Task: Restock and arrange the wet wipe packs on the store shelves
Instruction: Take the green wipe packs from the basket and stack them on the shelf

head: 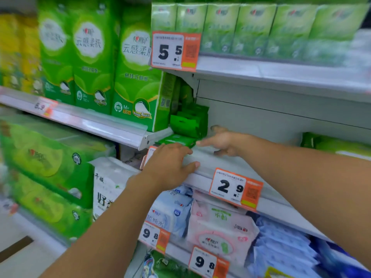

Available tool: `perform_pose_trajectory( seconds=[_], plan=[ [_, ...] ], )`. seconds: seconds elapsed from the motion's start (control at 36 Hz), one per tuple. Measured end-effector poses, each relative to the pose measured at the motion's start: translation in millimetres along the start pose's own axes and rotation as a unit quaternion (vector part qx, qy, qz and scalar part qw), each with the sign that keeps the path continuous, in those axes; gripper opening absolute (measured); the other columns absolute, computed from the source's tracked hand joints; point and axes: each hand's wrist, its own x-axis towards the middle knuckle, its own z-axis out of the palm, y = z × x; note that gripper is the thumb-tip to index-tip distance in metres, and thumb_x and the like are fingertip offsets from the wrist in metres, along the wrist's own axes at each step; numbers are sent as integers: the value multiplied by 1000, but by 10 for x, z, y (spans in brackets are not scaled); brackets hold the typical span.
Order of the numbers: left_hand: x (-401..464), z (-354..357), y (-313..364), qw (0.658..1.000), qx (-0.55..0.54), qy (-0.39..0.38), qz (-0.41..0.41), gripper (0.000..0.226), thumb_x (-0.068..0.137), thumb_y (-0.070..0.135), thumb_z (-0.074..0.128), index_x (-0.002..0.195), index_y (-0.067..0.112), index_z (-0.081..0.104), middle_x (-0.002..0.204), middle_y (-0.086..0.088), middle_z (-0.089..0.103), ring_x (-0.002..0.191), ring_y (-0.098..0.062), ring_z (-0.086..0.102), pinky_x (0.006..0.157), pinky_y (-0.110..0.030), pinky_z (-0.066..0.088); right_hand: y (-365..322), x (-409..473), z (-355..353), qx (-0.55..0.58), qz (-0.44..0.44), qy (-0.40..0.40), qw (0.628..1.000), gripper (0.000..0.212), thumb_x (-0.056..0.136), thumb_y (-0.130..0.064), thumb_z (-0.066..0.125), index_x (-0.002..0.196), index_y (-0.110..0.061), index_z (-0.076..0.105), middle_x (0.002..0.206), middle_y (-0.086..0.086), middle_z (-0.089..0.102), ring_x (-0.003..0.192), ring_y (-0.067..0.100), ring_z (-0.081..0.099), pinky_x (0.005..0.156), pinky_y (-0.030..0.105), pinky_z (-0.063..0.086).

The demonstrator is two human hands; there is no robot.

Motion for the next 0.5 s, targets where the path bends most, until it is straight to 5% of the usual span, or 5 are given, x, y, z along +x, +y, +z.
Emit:
perform_pose_trajectory(
  seconds=[0.14,0.25,0.33,0.42,0.5],
  plan=[
    [-110,56,-2,1000,6,9,-10,51,96,51,51,134,18,56,120,-6,58,119,-24,48,102,-33,32,-68,-88,220,-140,-80,-7,987,87,79,-15,83,147,-7,30,136,4,46,121,15,46,81,9,35],
    [-94,115,-92,999,34,30,-15,56,91,61,49,130,21,57,123,-4,57,121,-24,46,103,-35,35,-101,88,373,-174,-75,60,980,130,60,-37,93,154,-10,7,156,16,21,141,32,32,116,36,32],
    [-23,125,-181,998,41,6,-39,73,85,73,46,135,20,52,140,-6,51,135,-25,38,115,-41,27,-72,151,433,-211,-132,88,964,149,55,-54,90,155,-24,-16,164,14,-6,147,37,23,119,43,29],
    [49,74,-231,999,7,-5,-42,86,79,77,53,142,20,43,149,-3,44,138,-21,34,118,-39,22,-38,232,464,-256,-206,141,934,134,58,-71,77,155,-36,-9,165,8,-5,140,42,37,112,47,39],
    [97,25,-262,998,-29,-4,-47,99,71,78,61,148,21,35,152,1,39,138,-19,32,116,-32,22,-126,473,444,-186,-193,227,936,103,77,-67,64,155,-32,7,158,13,19,129,45,47,105,49,45]
  ],
)
